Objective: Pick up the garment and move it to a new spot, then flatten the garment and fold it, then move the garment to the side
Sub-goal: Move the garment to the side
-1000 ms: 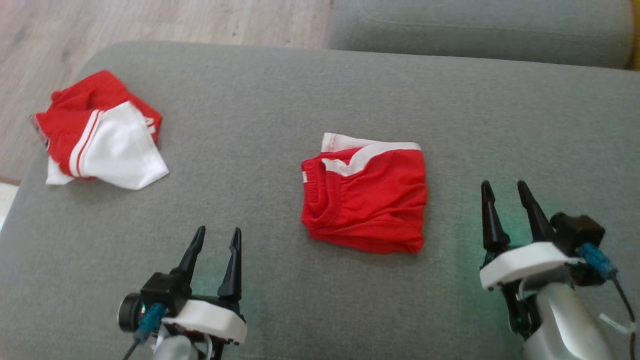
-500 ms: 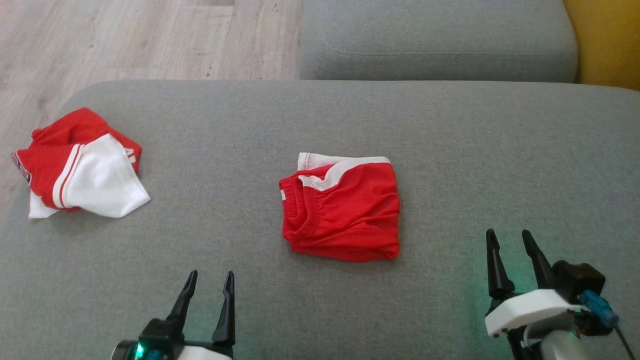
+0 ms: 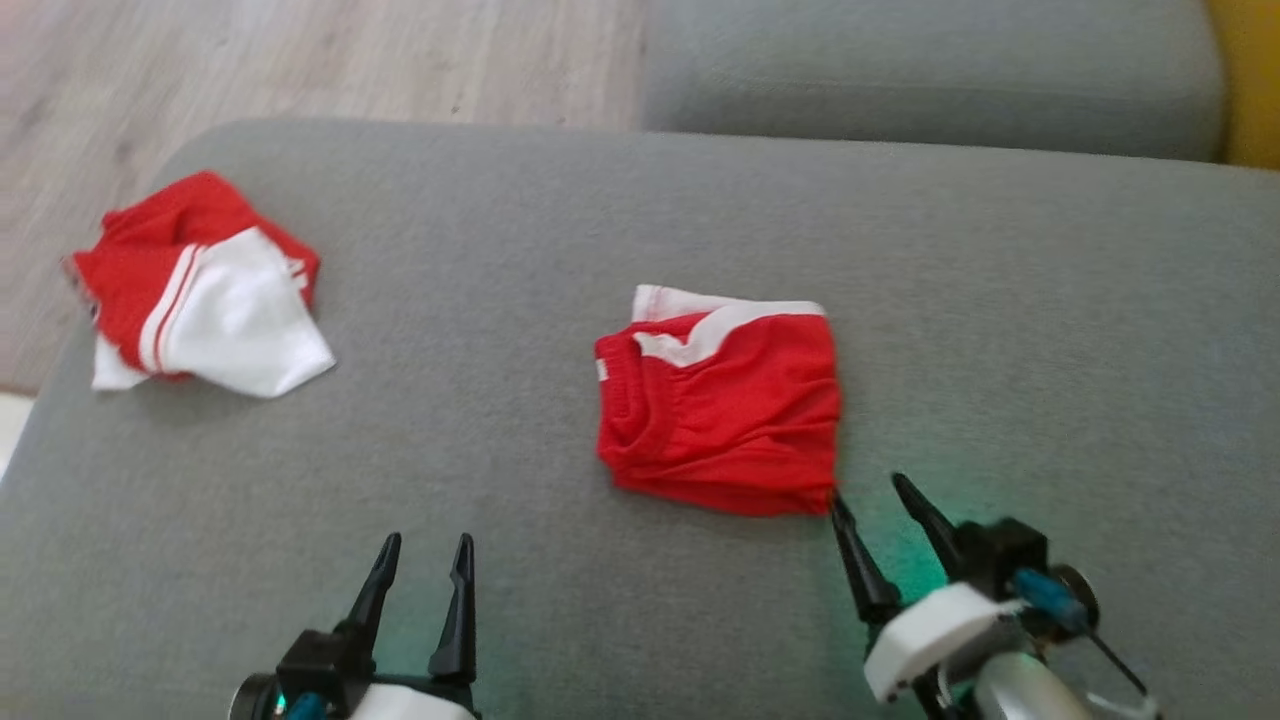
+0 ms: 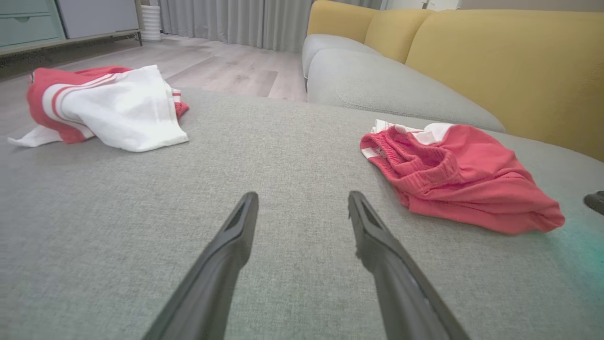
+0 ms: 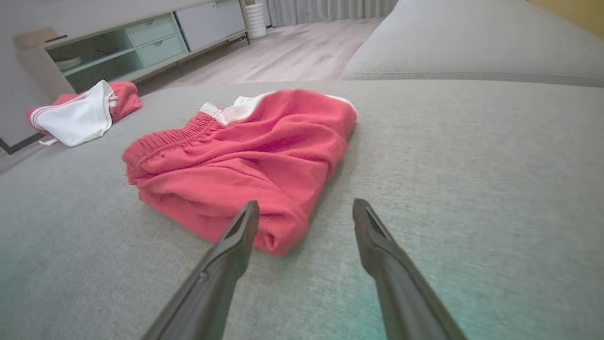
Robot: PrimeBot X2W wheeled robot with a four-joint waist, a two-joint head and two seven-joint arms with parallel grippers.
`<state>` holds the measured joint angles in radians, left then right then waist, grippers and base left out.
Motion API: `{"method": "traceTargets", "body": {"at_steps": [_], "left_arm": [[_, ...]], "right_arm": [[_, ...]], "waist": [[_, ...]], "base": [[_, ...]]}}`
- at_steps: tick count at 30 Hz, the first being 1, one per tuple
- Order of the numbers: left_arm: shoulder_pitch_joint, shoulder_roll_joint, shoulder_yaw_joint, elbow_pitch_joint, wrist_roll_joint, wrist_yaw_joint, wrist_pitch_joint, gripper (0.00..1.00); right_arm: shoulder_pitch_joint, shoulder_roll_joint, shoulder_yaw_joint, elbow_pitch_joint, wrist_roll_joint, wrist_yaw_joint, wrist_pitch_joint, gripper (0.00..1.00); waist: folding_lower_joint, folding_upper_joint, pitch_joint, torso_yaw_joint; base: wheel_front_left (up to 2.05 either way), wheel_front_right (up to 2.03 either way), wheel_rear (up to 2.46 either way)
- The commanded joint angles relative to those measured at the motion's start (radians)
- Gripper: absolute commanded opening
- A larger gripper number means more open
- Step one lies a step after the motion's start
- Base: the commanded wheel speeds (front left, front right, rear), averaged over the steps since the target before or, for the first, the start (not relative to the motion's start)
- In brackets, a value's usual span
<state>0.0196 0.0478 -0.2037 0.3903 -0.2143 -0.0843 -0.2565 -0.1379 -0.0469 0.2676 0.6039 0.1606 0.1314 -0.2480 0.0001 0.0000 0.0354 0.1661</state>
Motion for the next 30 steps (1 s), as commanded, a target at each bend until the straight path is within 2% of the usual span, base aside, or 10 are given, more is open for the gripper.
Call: {"method": "traceTargets", "body": {"at_steps": [1, 11, 12, 13, 14, 15, 16, 22, 30], "left_arm": [[-0.048, 0.002, 0.021, -0.027, -0.010, -0.001, -0.005, 1.00], [-0.051, 0.002, 0.020, -0.017, -0.033, -0.007, -0.005, 1.00], [-0.052, 0.002, 0.020, -0.018, -0.034, -0.008, -0.005, 1.00], [-0.053, 0.002, 0.019, -0.019, -0.038, -0.008, -0.005, 1.00], [-0.054, 0.002, 0.017, -0.021, -0.041, -0.009, -0.005, 1.00], [-0.055, 0.002, 0.015, -0.023, -0.043, -0.010, -0.005, 1.00], [-0.056, 0.002, 0.014, -0.026, -0.045, -0.011, -0.005, 1.00], [-0.059, 0.002, 0.010, -0.034, -0.047, -0.017, -0.005, 1.00], [-0.049, 0.002, 0.017, -0.032, -0.047, -0.022, -0.005, 1.00]], "right_arm": [[-0.058, -0.003, 0.025, -0.016, 0.003, -0.001, -0.014, 1.00], [-0.127, -0.003, 0.041, 0.081, -0.026, -0.001, -0.014, 0.98], [-0.128, -0.003, 0.040, 0.085, -0.028, -0.001, -0.014, 0.80], [-0.128, -0.003, 0.041, 0.088, -0.028, -0.001, -0.014, 0.47], [-0.126, -0.003, 0.043, 0.089, -0.028, -0.001, -0.014, 0.29], [-0.123, -0.003, 0.048, 0.090, -0.026, -0.001, -0.014, 0.03], [-0.120, -0.003, 0.052, 0.088, -0.021, -0.001, -0.014, 0.00], [-0.072, -0.003, 0.114, 0.041, -0.006, -0.001, -0.014, 0.00], [0.030, -0.003, 0.131, 0.011, -0.004, -0.001, -0.014, 0.00]], "waist": [[-0.0001, 0.0000, 0.020, 0.028], [-0.0001, 0.0000, 0.049, 0.078], [-0.0001, 0.0000, 0.051, 0.079], [-0.0001, 0.0000, 0.053, 0.078], [-0.0001, 0.0000, 0.054, 0.077], [-0.0001, 0.0000, 0.056, 0.075], [-0.0001, 0.0000, 0.057, 0.073], [-0.0001, 0.0000, 0.050, 0.056], [-0.0001, 0.0000, 0.039, 0.032]], "base": [[0.00, 0.00, 0.00], [0.00, 0.00, 0.00], [0.00, 0.00, 0.00], [0.00, 0.00, 0.00], [0.00, 0.00, 0.00], [0.00, 0.00, 0.00], [0.00, 0.00, 0.00], [0.00, 0.00, 0.00], [0.00, 0.00, 0.00]]}}
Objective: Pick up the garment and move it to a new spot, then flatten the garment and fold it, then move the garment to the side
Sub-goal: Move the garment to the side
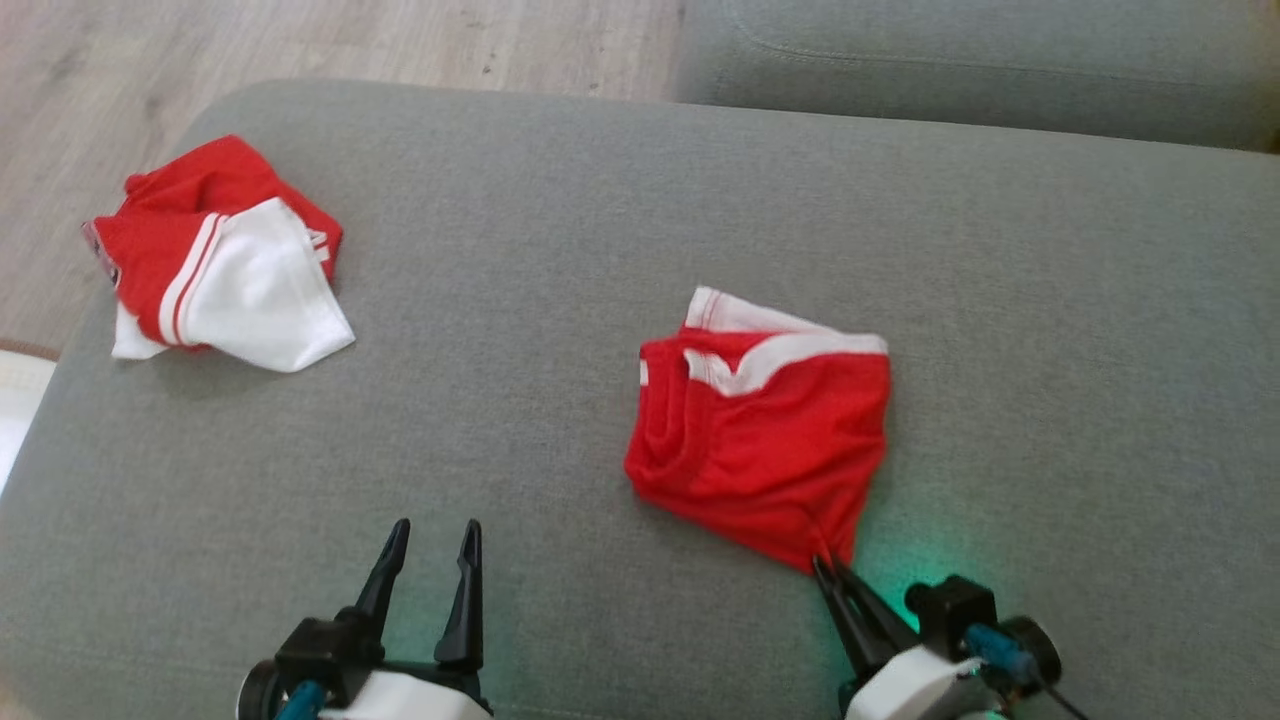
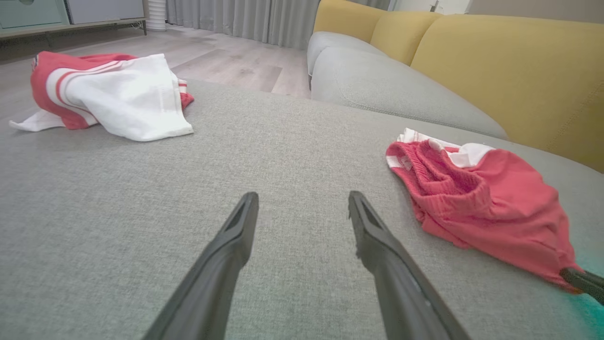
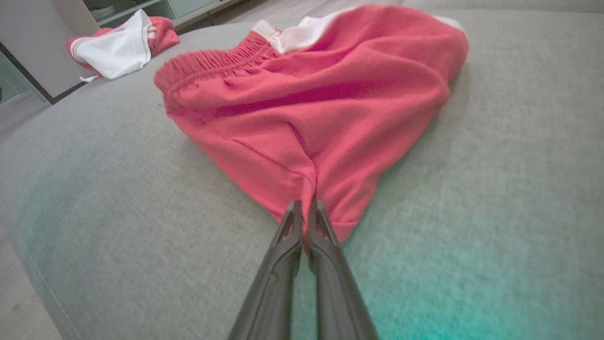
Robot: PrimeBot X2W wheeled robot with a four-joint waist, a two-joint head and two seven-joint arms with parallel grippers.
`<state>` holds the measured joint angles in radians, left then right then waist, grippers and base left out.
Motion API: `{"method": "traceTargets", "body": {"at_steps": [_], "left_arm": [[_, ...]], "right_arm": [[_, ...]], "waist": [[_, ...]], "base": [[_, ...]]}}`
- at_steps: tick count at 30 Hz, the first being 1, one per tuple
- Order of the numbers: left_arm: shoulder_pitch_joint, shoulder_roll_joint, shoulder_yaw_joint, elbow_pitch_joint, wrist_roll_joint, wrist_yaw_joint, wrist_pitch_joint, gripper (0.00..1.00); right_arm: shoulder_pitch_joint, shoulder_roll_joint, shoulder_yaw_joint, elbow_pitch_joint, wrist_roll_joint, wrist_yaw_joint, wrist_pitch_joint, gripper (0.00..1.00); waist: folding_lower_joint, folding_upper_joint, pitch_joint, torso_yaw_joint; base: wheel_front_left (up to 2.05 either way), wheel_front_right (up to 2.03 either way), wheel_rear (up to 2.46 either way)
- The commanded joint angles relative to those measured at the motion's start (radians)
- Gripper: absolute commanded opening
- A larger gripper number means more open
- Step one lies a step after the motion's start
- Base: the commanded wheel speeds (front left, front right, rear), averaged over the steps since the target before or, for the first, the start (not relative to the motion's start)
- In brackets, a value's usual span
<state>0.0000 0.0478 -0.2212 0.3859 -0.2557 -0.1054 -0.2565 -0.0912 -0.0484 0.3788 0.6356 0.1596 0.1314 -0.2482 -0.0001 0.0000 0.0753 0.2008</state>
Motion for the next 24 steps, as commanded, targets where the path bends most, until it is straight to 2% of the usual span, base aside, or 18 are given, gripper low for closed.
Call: {"method": "traceTargets", "body": {"at_steps": [1, 4, 5, 6, 7, 12, 16, 20, 24], "left_arm": [[-0.029, 0.002, 0.035, -0.025, -0.005, -0.002, -0.005, 1.00], [-0.027, 0.002, 0.037, -0.022, -0.004, -0.005, -0.005, 1.00], [-0.027, 0.002, 0.038, -0.022, -0.003, -0.006, -0.005, 1.00], [-0.028, 0.002, 0.039, -0.022, -0.001, -0.006, -0.005, 1.00], [-0.028, 0.002, 0.042, -0.022, 0.000, -0.007, -0.005, 1.00], [-0.028, 0.002, 0.065, -0.035, 0.014, -0.004, -0.005, 1.00], [-0.032, 0.002, 0.095, -0.055, 0.030, 0.004, -0.005, 1.00], [-0.038, 0.002, 0.121, -0.064, 0.073, 0.005, -0.005, 1.00], [-0.036, 0.002, 0.146, -0.070, 0.116, 0.015, -0.005, 1.00]], "right_arm": [[-0.009, -0.002, 0.018, -0.015, -0.007, -0.001, -0.014, 0.00], [0.004, -0.004, 0.013, -0.004, -0.012, -0.001, -0.014, 0.00], [0.006, -0.004, 0.010, -0.009, -0.008, -0.001, -0.014, 0.05], [0.009, -0.004, 0.008, -0.019, -0.002, -0.001, -0.014, 0.58], [0.012, -0.004, 0.010, -0.035, 0.003, -0.001, -0.014, 1.00], [0.034, -0.026, -0.031, -0.207, 0.020, -0.001, -0.014, 1.00], [0.043, -0.024, -0.135, -0.350, 0.016, -0.001, -0.014, 1.00], [0.035, -0.009, -0.249, -0.374, -0.009, -0.001, -0.014, 1.00], [0.020, -0.003, -0.301, -0.341, -0.020, -0.001, -0.014, 1.00]], "waist": [[0.0001, 0.0000, -0.003, -0.006], [0.0001, 0.0000, -0.007, -0.017], [0.0001, 0.0000, -0.009, -0.022], [0.0001, 0.0000, -0.011, -0.027], [0.0001, 0.0000, -0.014, -0.032], [0.0001, 0.0000, -0.028, -0.067], [0.0001, 0.0000, -0.040, -0.102], [0.0001, 0.0000, -0.055, -0.134], [0.0001, 0.0000, -0.062, -0.157]], "base": [[0.00, 0.00, 0.00], [0.00, 0.00, 0.00], [0.00, 0.00, 0.00], [0.00, 0.00, 0.00], [0.00, 0.00, 0.00], [0.00, 0.00, 0.00], [0.00, 0.00, 0.00], [0.00, 0.00, 0.00], [0.00, 0.00, 0.00]]}}
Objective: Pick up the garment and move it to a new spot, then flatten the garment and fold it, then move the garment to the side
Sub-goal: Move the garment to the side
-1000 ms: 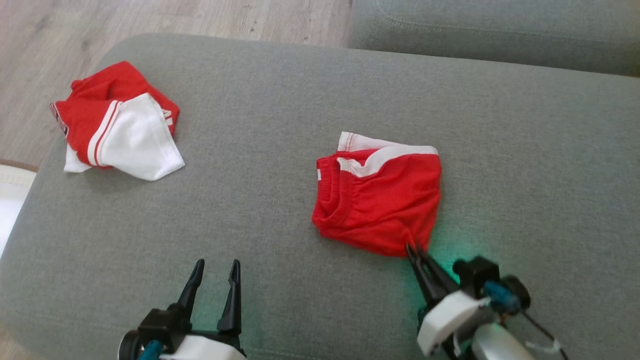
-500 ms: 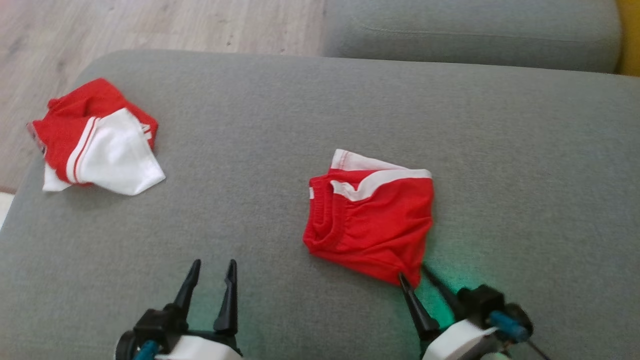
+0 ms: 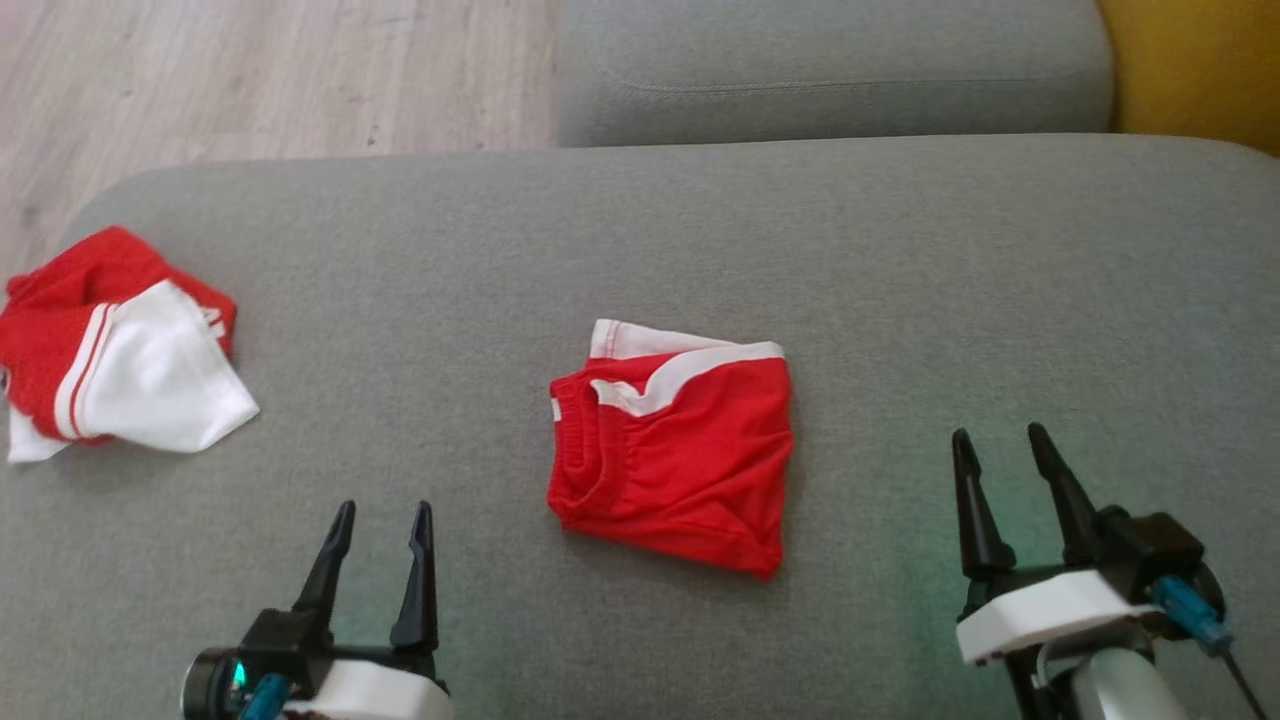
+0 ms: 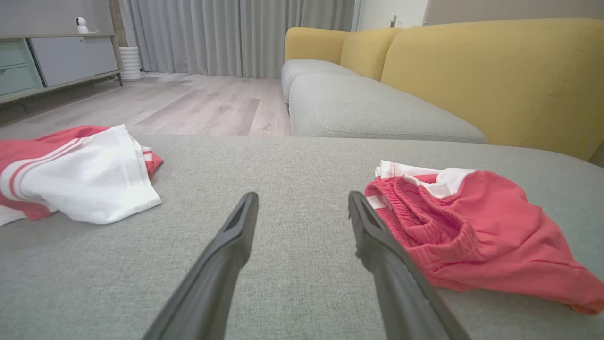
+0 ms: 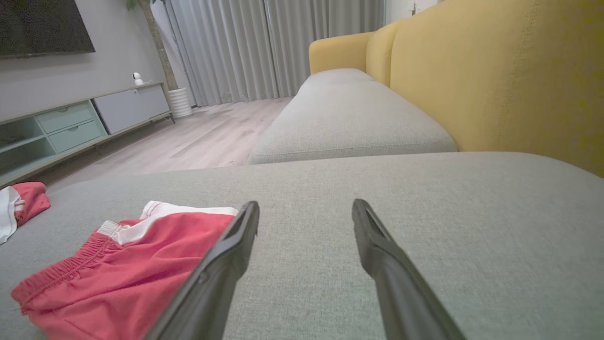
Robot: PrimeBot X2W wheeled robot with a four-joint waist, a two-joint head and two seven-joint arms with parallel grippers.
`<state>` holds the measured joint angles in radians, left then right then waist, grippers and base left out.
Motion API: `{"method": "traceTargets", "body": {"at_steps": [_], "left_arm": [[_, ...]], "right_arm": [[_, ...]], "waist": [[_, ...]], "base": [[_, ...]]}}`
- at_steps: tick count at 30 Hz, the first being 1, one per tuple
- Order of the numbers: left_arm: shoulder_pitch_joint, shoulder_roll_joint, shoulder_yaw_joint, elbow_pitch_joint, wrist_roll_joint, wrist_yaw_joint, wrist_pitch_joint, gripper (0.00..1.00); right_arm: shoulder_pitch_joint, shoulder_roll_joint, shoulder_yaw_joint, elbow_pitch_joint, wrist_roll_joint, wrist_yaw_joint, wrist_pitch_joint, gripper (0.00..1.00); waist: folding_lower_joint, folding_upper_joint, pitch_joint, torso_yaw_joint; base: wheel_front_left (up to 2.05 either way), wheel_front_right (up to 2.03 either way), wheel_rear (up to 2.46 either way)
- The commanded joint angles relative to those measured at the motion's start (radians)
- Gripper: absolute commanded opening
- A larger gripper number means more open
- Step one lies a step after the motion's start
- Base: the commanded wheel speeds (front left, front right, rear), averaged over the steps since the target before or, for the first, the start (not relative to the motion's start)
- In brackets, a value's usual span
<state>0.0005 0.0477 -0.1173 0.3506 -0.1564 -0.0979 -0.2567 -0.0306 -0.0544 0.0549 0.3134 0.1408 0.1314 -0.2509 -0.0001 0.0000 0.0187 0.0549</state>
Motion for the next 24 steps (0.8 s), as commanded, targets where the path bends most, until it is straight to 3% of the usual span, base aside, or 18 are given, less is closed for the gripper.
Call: {"method": "traceTargets", "body": {"at_steps": [1, 11, 20, 24], "left_arm": [[-0.033, 0.003, 0.046, -0.034, 0.023, 0.012, -0.005, 1.00], [-0.010, 0.003, 0.040, -0.040, 0.013, 0.032, -0.005, 1.00], [-0.041, 0.003, -0.013, -0.026, -0.009, 0.017, -0.005, 1.00], [-0.053, 0.003, -0.041, -0.013, -0.015, 0.014, -0.005, 1.00]], "right_arm": [[-0.042, 0.003, 0.021, -0.009, 0.005, -0.001, -0.011, 1.00], [-0.051, 0.004, 0.043, 0.070, 0.036, -0.001, -0.011, 1.00], [-0.199, 0.004, 0.213, 0.248, 0.184, -0.001, -0.011, 1.00], [-0.303, 0.004, 0.275, 0.421, 0.248, -0.001, -0.011, 1.00]], "waist": [[0.0001, 0.0000, -0.007, -0.014], [0.0001, 0.0000, -0.006, -0.007], [0.0001, 0.0000, 0.056, 0.074], [0.0001, 0.0000, 0.095, 0.138]], "base": [[0.00, 0.00, 0.00], [0.00, 0.00, 0.00], [0.00, 0.00, 0.00], [0.00, 0.00, 0.00]]}}
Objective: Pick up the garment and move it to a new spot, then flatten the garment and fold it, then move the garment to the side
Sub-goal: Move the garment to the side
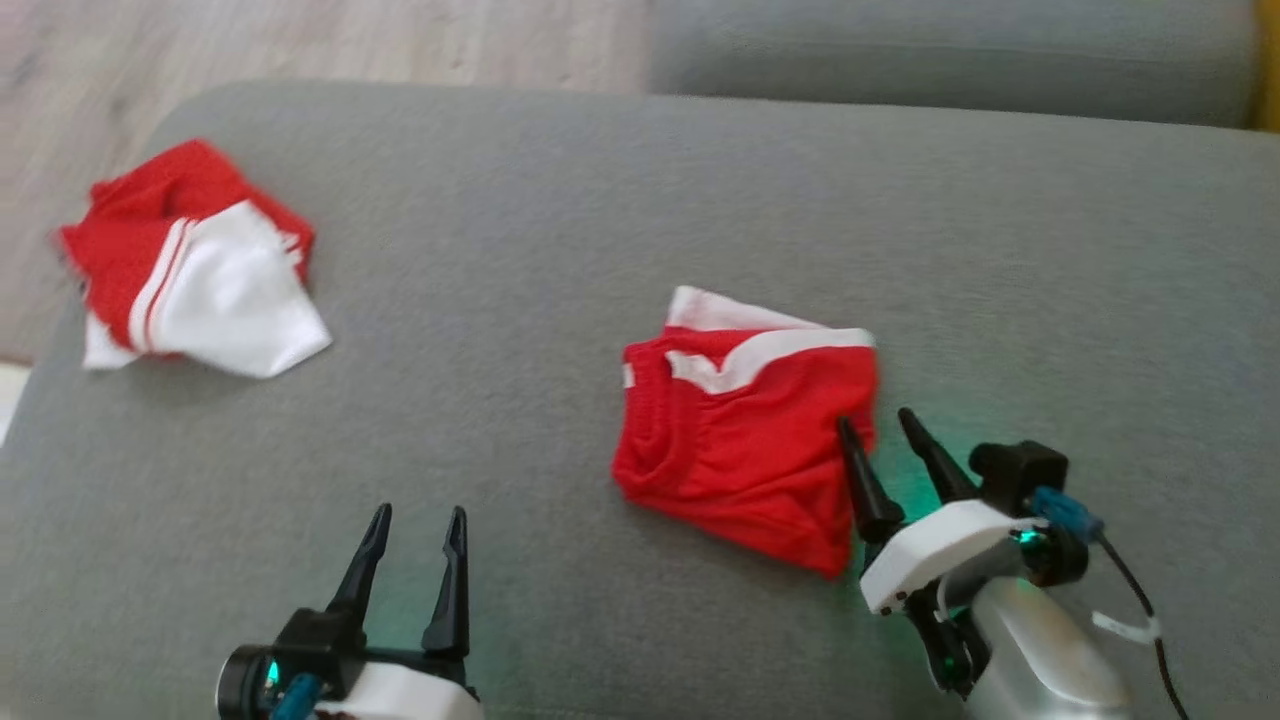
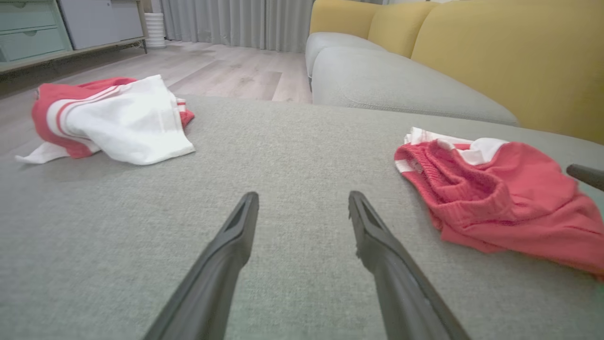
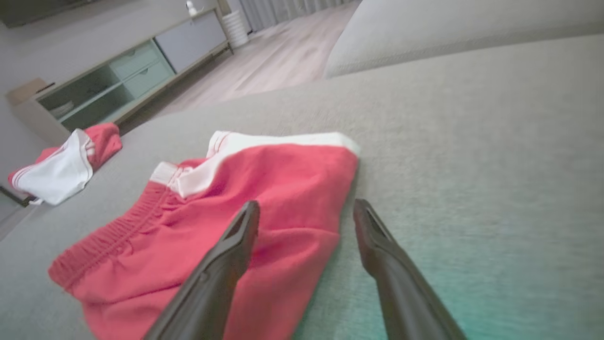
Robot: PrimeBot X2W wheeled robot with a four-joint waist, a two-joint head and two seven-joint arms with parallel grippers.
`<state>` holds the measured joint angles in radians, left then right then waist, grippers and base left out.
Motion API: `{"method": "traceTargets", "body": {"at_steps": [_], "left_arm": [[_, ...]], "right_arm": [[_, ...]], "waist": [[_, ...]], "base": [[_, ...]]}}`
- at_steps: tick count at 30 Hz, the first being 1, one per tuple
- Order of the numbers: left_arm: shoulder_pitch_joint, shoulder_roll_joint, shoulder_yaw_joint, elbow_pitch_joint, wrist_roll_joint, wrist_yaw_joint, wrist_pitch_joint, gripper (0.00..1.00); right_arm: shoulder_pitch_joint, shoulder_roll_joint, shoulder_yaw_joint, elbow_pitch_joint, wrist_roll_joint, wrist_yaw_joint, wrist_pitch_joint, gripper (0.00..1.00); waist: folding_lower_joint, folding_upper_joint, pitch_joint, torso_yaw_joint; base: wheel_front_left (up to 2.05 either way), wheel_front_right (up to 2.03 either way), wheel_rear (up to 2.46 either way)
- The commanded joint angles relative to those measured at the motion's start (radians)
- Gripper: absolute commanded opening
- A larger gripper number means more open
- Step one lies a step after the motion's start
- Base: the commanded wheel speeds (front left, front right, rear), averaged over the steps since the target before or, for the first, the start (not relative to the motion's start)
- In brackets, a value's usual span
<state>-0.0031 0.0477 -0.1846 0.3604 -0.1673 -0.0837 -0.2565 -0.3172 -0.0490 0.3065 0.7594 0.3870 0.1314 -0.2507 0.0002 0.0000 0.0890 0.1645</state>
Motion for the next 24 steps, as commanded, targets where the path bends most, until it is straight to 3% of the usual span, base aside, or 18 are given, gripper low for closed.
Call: {"method": "traceTargets", "body": {"at_steps": [1, 3, 4, 5, 6, 10, 14, 16, 17, 24], "left_arm": [[-0.054, 0.003, 0.022, -0.021, -0.006, -0.001, -0.005, 1.00], [-0.064, 0.003, 0.015, -0.020, -0.010, -0.002, -0.005, 1.00], [-0.067, 0.003, 0.013, -0.021, -0.011, -0.003, -0.005, 1.00], [-0.071, 0.003, 0.011, -0.021, -0.013, -0.003, -0.005, 1.00], [-0.073, 0.003, 0.011, -0.023, -0.014, -0.003, -0.005, 1.00], [-0.071, 0.003, 0.014, -0.027, -0.019, -0.002, -0.005, 1.00], [-0.075, 0.003, 0.011, -0.034, -0.021, -0.006, -0.005, 1.00], [-0.083, 0.003, 0.001, -0.042, -0.021, -0.009, -0.005, 1.00], [-0.098, 0.003, -0.017, -0.048, -0.017, -0.015, -0.005, 1.00], [-0.150, 0.003, -0.102, -0.047, -0.012, -0.034, -0.005, 1.00]], "right_arm": [[-0.031, -0.001, 0.030, 0.009, 0.011, -0.001, -0.011, 1.00], [-0.059, -0.001, 0.035, 0.065, 0.012, -0.001, -0.011, 1.00], [-0.069, -0.001, 0.034, 0.092, 0.014, -0.001, -0.011, 0.84], [-0.078, -0.001, 0.033, 0.116, 0.014, -0.001, -0.011, 0.38], [-0.084, -0.001, 0.033, 0.133, 0.016, -0.001, -0.011, 0.00], [-0.090, -0.001, 0.008, 0.114, 0.011, -0.001, -0.011, 0.00], [-0.071, -0.001, -0.041, 0.058, -0.012, -0.001, -0.011, 0.00], [-0.061, -0.001, -0.050, 0.034, -0.022, -0.001, -0.011, 0.00], [-0.054, -0.001, -0.051, 0.018, -0.030, -0.001, -0.011, 0.00], [-0.029, -0.001, -0.035, -0.021, -0.035, -0.001, -0.011, 0.00]], "waist": [[-0.0002, 0.0000, 0.033, 0.040], [-0.0002, 0.0000, 0.049, 0.059], [-0.0002, 0.0000, 0.056, 0.066], [-0.0002, 0.0000, 0.061, 0.070], [-0.0002, 0.0000, 0.065, 0.072], [-0.0002, 0.0000, 0.070, 0.044], [-0.0002, 0.0000, 0.057, -0.040], [-0.0002, 0.0000, 0.052, -0.108], [-0.0002, 0.0000, 0.051, -0.182], [-0.0002, 0.0000, 0.062, -0.432]], "base": [[0.00, 0.00, 0.00], [0.00, 0.00, 0.00], [0.00, 0.00, 0.00], [0.00, 0.00, 0.00], [0.00, 0.00, 0.00], [0.00, 0.00, 0.00], [0.00, 0.00, 0.00], [0.00, 0.00, 0.00], [0.00, 0.00, 0.00], [0.00, 0.00, 0.00]]}}
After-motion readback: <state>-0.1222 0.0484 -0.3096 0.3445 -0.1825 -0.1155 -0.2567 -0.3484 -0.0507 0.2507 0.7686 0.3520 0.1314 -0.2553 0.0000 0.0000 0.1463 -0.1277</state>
